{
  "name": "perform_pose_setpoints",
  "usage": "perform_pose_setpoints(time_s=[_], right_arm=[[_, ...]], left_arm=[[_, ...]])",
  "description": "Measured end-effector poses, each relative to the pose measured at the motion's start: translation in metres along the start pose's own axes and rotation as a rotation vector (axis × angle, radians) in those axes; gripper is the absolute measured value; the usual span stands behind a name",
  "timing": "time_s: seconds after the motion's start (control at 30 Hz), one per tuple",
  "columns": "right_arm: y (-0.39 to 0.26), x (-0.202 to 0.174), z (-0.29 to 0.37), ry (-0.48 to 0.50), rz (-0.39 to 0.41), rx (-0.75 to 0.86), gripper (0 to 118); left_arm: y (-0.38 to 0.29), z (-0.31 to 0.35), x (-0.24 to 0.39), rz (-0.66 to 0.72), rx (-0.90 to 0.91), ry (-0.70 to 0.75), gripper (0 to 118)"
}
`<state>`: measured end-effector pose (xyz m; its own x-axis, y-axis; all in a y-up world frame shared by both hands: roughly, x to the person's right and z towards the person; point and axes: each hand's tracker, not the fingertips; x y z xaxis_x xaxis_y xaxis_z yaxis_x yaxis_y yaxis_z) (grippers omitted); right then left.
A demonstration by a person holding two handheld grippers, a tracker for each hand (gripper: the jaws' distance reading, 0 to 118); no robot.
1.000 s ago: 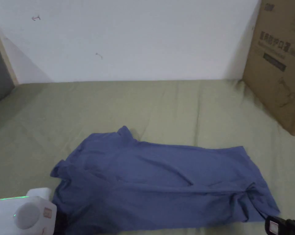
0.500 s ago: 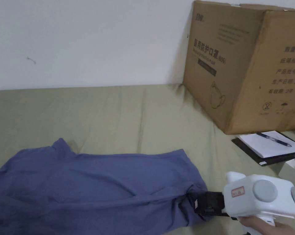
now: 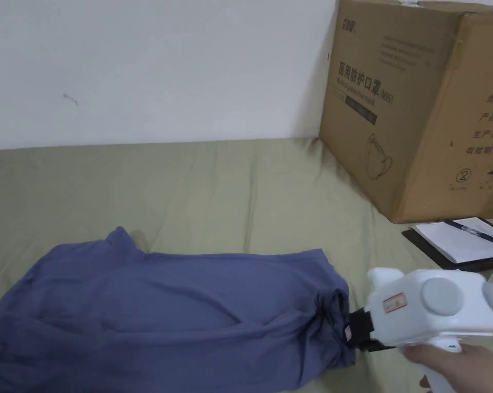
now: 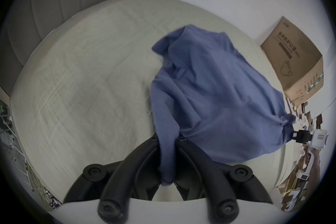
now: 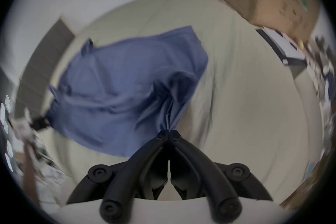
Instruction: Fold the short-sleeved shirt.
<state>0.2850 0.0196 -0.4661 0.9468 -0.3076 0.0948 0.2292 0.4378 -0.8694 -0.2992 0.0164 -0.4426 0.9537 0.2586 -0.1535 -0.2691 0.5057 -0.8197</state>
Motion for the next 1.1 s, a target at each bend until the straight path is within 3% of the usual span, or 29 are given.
perform_pose_setpoints(time_s=[0.1, 0.23, 0.37, 0.57, 0.63, 0.67, 0.7, 0.73, 0.77, 0.8, 0.87, 0.97, 1.07, 1.1], right_arm=[[0.006, 0.018, 0.044, 0.055, -0.114, 0.073, 0], [-0.009, 0.033, 0.104, 0.151, -0.149, 0.130, 0], [-0.061, 0.037, 0.143, 0.099, -0.175, 0.136, 0], [-0.137, 0.086, 0.098, 0.033, -0.271, -0.025, 0], [-0.150, 0.092, 0.079, 0.034, -0.264, -0.044, 2], [-0.155, 0.095, 0.073, 0.001, -0.264, -0.038, 9], [-0.158, 0.095, 0.072, -0.039, -0.252, -0.015, 33], [-0.161, 0.092, 0.075, -0.090, -0.241, 0.019, 58], [-0.161, 0.089, 0.080, -0.109, -0.218, 0.046, 92], [-0.160, 0.087, 0.086, -0.103, -0.192, 0.059, 118], [-0.157, 0.073, 0.101, -0.071, -0.160, 0.104, 110], [-0.153, 0.039, 0.116, -0.016, -0.097, 0.277, 112], [-0.155, -0.011, 0.147, 0.070, -0.014, 0.446, 113], [-0.160, -0.028, 0.154, 0.116, 0.024, 0.498, 112]], left_arm=[[0.009, 0.028, -0.001, 0.003, 0.062, -0.020, 8], [0.006, 0.072, 0.002, -0.074, 0.142, -0.029, 8], [-0.019, 0.099, -0.013, -0.100, 0.095, -0.035, 8], [-0.086, 0.075, -0.049, -0.036, -0.083, -0.070, 8], [-0.098, 0.062, -0.054, -0.040, -0.093, -0.047, 27], [-0.104, 0.058, -0.056, -0.054, -0.092, 0.007, 47], [-0.107, 0.056, -0.056, -0.072, -0.075, 0.070, 77], [-0.110, 0.057, -0.057, -0.079, -0.045, 0.122, 97], [-0.110, 0.061, -0.058, -0.083, -0.006, 0.145, 110], [-0.108, 0.070, -0.057, -0.069, 0.040, 0.158, 113], [-0.103, 0.093, -0.055, -0.020, 0.138, 0.069, 113], [-0.096, 0.129, -0.032, 0.043, 0.238, -0.159, 113], [-0.098, 0.160, 0.000, 0.001, 0.347, -0.345, 112], [-0.105, 0.171, 0.014, -0.043, 0.447, -0.344, 105]])
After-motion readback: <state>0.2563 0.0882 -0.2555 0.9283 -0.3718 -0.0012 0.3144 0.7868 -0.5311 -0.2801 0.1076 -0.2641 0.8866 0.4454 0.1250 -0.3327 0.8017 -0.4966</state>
